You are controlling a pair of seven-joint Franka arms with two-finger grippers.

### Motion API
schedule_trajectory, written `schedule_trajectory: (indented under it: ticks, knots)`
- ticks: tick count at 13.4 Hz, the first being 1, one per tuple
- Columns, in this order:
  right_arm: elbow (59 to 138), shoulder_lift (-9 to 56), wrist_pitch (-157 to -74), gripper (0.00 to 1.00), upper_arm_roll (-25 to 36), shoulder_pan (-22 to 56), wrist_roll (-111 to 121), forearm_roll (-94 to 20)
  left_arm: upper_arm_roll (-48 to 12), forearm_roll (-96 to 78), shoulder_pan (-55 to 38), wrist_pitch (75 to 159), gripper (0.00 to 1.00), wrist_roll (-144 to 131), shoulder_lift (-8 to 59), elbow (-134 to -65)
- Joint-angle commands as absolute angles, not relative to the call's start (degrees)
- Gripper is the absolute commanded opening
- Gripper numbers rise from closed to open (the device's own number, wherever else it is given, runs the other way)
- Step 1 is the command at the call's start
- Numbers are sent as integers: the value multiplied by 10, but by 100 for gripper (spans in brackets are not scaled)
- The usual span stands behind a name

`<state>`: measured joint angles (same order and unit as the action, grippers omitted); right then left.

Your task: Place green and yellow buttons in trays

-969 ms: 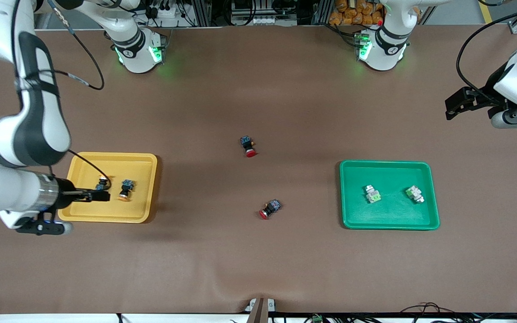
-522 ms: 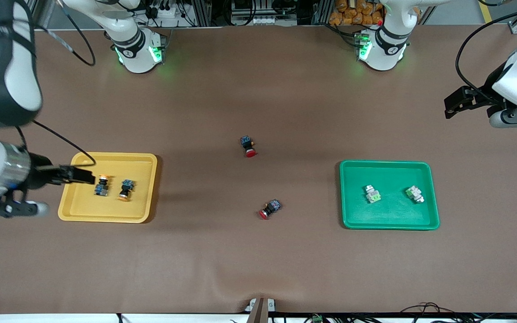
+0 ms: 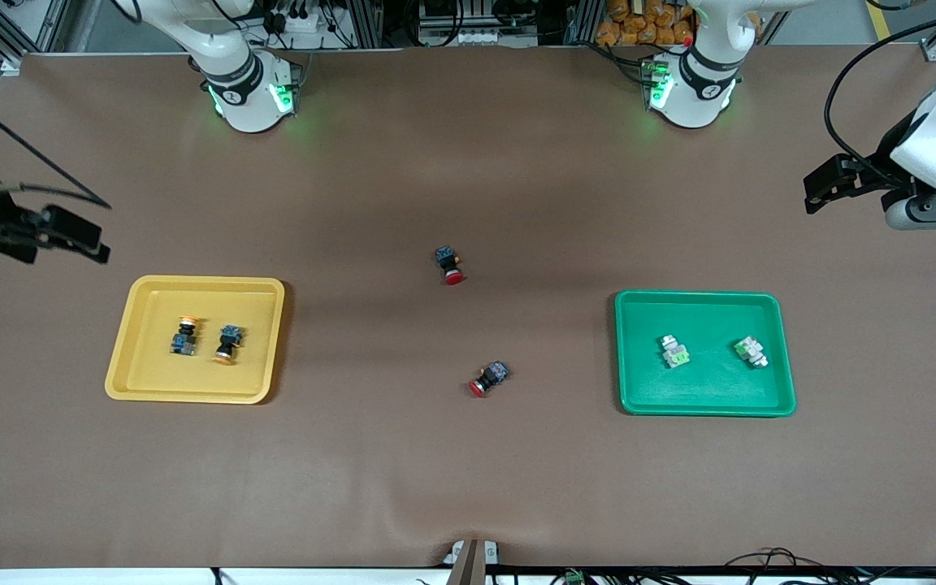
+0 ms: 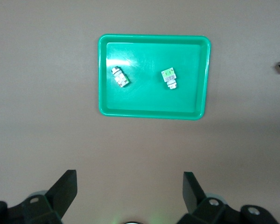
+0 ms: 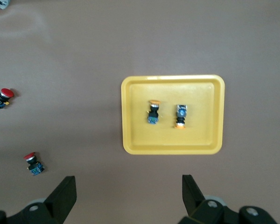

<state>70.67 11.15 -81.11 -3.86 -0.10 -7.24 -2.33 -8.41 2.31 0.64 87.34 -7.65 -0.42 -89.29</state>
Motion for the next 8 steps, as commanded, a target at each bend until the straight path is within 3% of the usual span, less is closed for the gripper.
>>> schedule_trajectory:
  ticks: [1, 5, 8]
  knots:
    - [798, 51, -836, 100, -25, -4, -80, -23, -86, 15, 11, 867, 100, -76, -22, -903]
    - [916, -27, -895, 100, -11, -4, -78, -23, -87, 15, 8, 867, 100, -69, -18, -898]
    - [928, -34, -894, 100, -9, -4, -76, -20, -86, 13, 8, 867, 100, -73, -15, -892]
